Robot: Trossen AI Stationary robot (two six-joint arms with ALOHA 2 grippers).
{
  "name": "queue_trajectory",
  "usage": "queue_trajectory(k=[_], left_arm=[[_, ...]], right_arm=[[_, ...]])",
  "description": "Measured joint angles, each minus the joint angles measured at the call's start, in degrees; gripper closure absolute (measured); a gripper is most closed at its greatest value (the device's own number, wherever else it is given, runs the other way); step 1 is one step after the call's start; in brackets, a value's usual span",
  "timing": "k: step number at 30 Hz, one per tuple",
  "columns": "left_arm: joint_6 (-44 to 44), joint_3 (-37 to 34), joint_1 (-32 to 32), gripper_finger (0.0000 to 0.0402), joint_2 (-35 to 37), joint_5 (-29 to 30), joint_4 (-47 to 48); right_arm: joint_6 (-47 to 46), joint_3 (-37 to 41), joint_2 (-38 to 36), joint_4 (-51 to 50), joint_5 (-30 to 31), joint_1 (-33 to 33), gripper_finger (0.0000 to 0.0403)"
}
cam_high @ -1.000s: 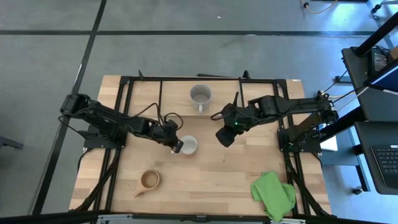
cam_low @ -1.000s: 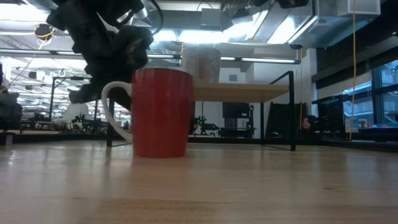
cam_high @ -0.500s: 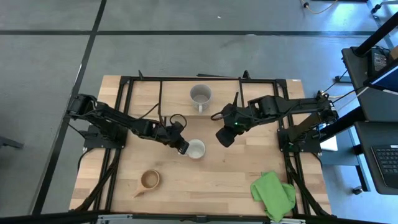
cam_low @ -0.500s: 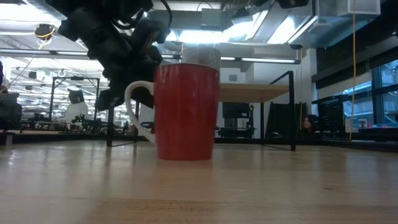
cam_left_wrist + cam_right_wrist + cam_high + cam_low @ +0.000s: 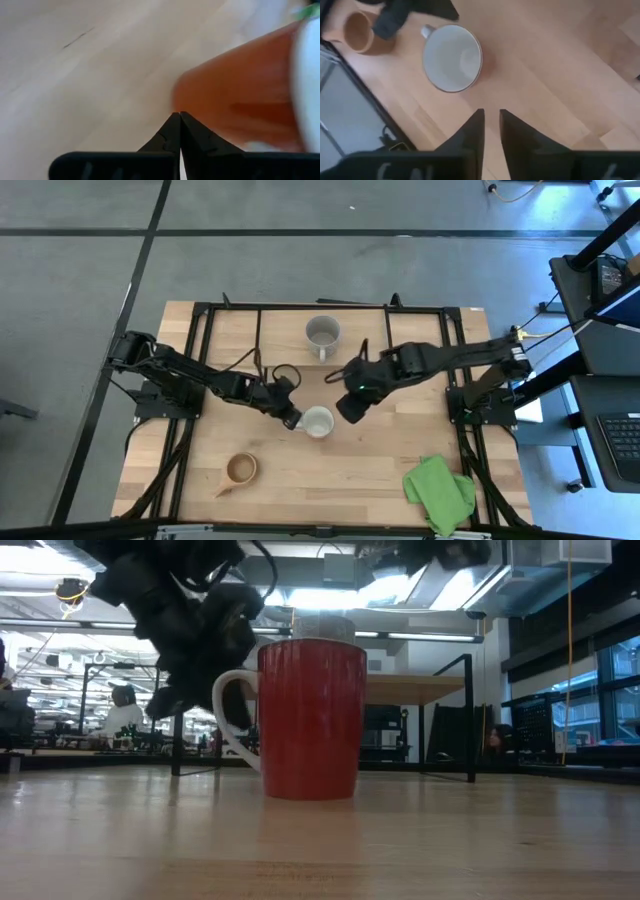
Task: Stack small to large cups/mugs on shelf
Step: Put the red mug on the shelf
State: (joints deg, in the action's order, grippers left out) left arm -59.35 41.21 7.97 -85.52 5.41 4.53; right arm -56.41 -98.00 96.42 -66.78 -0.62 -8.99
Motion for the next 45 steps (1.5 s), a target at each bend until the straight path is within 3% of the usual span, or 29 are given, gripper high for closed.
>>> queue_trajectory(k=[7, 13, 18, 28, 38, 45], left_arm=[[-0.1, 0.0, 0.3, 0.0401, 2.1, 0.1, 9.8], [-0.2, 0.0, 0.3, 0.0401, 9.0, 4.6, 19.2], [-0.3, 0.0, 0.3, 0.0401, 14.6, 7.5, 26.5], [0.9, 0.0, 2.1, 0.0401, 17.1, 10.1, 34.2], [-6.5, 0.0, 4.7, 0.0401, 17.1, 9.8, 34.5], [-11.1, 0.0, 7.5, 0.0401, 17.1, 8.6, 39.1]], right_arm=[[1.2, 0.0, 4.6, 0.7, 0.0, 0.0, 0.0273], [-0.2, 0.0, 5.6, 1.1, 0.0, 0.0, 0.0201], [-5.7, 0.0, 5.8, 2.1, 3.0, -1.3, 0.0165], [-25.6, 0.0, 5.8, 3.9, 16.2, -9.5, 0.017], [-34.1, 3.3, 6.7, 2.4, 20.0, -14.2, 0.0171], [-34.8, 8.9, 6.8, 16.5, 19.9, -14.6, 0.0171]])
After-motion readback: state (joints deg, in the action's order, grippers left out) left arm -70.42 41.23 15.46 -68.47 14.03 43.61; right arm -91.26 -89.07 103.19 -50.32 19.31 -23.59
